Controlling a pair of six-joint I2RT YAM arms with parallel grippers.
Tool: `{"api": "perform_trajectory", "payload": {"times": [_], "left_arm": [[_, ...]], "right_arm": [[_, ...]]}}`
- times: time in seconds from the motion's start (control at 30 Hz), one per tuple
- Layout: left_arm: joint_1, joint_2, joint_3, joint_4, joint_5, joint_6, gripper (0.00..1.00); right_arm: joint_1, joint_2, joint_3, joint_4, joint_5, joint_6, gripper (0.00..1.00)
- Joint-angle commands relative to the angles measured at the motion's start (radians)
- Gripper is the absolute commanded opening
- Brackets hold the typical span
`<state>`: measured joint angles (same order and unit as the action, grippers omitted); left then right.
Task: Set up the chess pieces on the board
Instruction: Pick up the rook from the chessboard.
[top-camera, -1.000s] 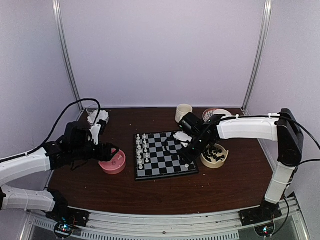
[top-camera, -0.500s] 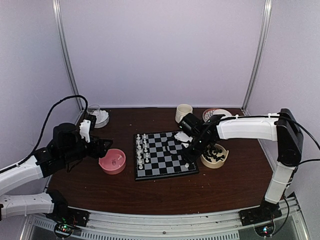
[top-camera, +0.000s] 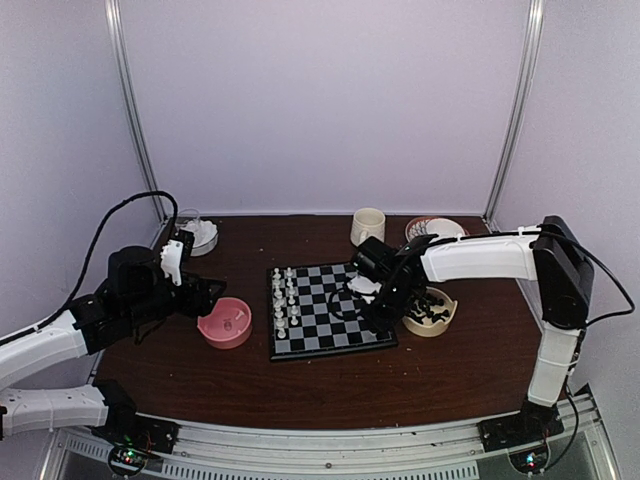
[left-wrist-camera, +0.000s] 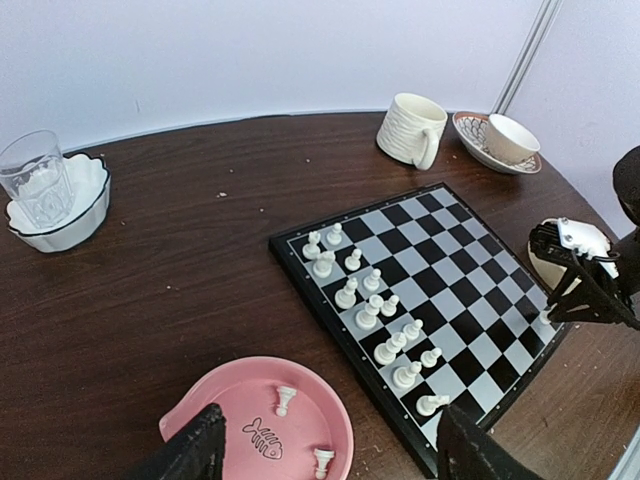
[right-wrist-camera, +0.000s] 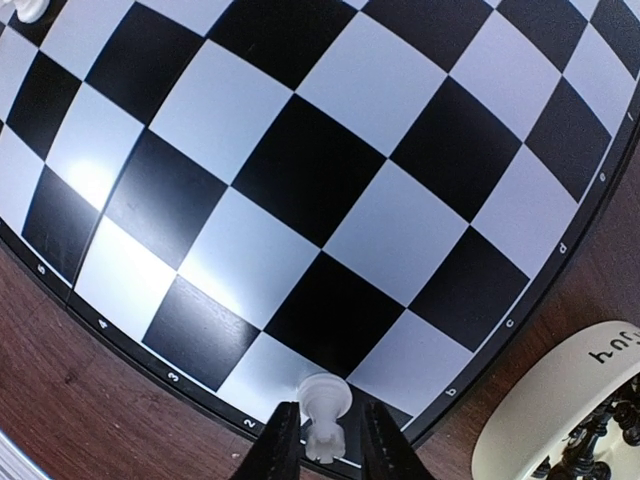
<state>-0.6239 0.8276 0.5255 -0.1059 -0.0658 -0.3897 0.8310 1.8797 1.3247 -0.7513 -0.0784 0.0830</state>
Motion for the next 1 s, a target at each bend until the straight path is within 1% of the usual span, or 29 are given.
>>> {"api": "perform_trajectory", "payload": {"times": [0.0,0.13,0.3,0.4,0.57,0.73,0.97], "left_arm": [[-0.005,0.002,0.011,0.026,-0.004,0.012,0.72],[-0.005,0.001,0.013,0.023,-0.002,0.012,0.72],[-0.004,0.001,0.016,0.022,-0.002,0.014,0.72],[-0.005,-0.002,0.018,0.019,-0.004,0.015,0.72],[-0.005,0.002,0.019,0.017,-0.020,0.014,0.72],[-0.005,0.004,0.024,0.007,-0.020,0.004,0.72],[-0.005,0.000,0.028,-0.007,-0.027,-0.008,0.72]], "right_arm": [[0.005,0.005,0.031,-0.015,-0.003,0.002,0.19],[0.007,-0.007,0.029,-0.007,-0.004,0.001,0.11],[0.032,-0.044,0.022,0.027,-0.016,-0.011,0.07],[0.064,-0.044,0.041,0.050,-0.036,-0.015,0.06],[0.130,-0.002,0.113,0.093,-0.080,-0.002,0.06],[0.199,0.041,0.193,0.132,-0.077,0.016,0.06],[0.241,0.125,0.313,0.130,-0.080,0.024,0.07]]}}
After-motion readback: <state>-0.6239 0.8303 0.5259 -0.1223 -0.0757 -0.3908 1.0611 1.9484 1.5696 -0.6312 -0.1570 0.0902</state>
